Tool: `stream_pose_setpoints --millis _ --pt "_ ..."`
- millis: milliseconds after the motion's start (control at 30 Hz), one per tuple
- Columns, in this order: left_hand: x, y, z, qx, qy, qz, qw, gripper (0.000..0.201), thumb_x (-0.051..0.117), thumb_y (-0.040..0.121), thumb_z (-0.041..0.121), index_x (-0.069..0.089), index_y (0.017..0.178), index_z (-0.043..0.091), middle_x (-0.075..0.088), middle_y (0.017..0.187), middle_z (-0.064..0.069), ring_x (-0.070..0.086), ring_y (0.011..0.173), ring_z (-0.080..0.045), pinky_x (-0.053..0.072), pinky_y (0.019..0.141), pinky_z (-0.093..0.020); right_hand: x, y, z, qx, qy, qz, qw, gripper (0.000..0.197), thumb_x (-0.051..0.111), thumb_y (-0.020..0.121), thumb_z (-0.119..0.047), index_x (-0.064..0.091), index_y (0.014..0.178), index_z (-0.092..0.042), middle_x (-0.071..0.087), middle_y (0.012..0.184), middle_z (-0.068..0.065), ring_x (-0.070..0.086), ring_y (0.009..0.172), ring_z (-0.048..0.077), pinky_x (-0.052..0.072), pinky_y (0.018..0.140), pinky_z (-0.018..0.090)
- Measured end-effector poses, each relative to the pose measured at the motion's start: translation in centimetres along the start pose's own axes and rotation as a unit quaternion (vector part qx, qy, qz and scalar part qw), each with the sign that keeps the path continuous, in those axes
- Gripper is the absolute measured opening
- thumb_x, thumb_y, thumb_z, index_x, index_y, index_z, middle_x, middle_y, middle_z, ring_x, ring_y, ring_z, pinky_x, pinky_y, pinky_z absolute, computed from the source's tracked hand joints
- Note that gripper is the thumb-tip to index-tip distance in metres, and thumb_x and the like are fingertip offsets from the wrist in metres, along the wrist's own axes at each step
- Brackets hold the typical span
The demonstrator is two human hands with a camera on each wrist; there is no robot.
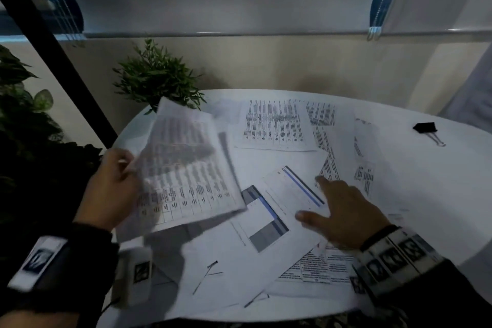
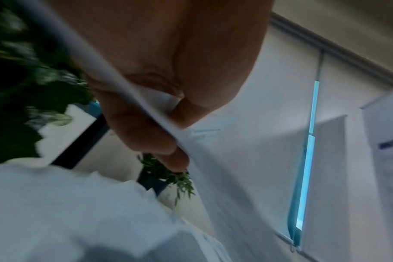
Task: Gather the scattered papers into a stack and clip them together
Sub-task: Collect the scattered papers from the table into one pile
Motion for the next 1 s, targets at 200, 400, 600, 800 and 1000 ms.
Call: stream_pose_setpoints --millis 200,400,600,800,1000 --pt "-1.7 -6.3 -4.5 -0.096 -0.12 0.034 0.988 0.062 0.057 0.08 -0.019 0.032 0.127 0.013 0.046 0.111 -0.009 0.052 0.093 -0.025 0.047 0.074 -0.04 1.3 2.5 -0.4 0.064 -0.055 -0.043 0.995 0.114 0.069 0.069 -0.061 -0.005 0.149 -0.027 0.022 0.15 0.014 0.03 0.134 0.031 0.035 0.106 0.042" --pt "-0.3 -6.9 -5.4 -0.018 -0.173 -0.026 0.984 0.079 0.053 0.075 -0.02 0.027 0.108 0.047 0.054 0.097 0.005 0.061 0.072 0.001 0.048 0.065 -0.03 -2.0 2.1 1.4 0.076 0.042 0.018 0.996 0.068 0.069 0.079 -0.01 0.037 0.139 -0.018 0.049 0.127 0.019 0.053 0.107 0.027 0.038 0.084 0.024" --pt "2.3 -6.9 -6.6 0.009 -0.106 -0.113 0.988 0.072 0.041 0.079 -0.018 0.063 0.093 0.049 0.064 0.113 0.007 0.061 0.072 0.004 0.045 0.061 -0.008 -9.9 -0.1 1.4 0.005 0.048 0.286 0.957 0.019 0.055 0.089 -0.004 0.067 0.104 -0.003 0.065 0.106 0.023 0.059 0.099 0.04 0.043 0.084 0.036" --pt "1.8 -6.5 -6.5 -0.02 -0.169 -0.04 0.985 0.063 0.044 0.078 -0.022 0.071 0.087 0.034 0.073 0.078 0.015 0.058 0.055 -0.005 0.047 0.053 -0.012 -15.3 1.0 -2.8 -0.111 0.061 0.275 0.953 0.016 0.054 0.089 -0.01 0.063 0.093 -0.022 0.063 0.096 0.015 0.056 0.09 0.029 0.042 0.072 0.03" --pt "2.8 -7.3 -4.2 -0.024 -0.26 -0.078 0.962 0.027 0.047 0.096 0.019 0.073 0.097 0.01 0.074 0.1 0.013 0.061 0.111 -0.007 0.04 0.101 -0.017 -9.9 6.7 -13.1 -0.219 -0.055 0.127 0.966 0.02 0.042 0.087 -0.031 0.06 0.092 -0.022 0.064 0.112 0.011 0.056 0.105 0.032 0.043 0.094 0.042"
Point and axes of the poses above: each hand's wrist, its own y-axis towards the middle knuckle, its own x-axis out of the palm, z = x × y, the point moved 2 cm from there along y, towards the middle knuckle
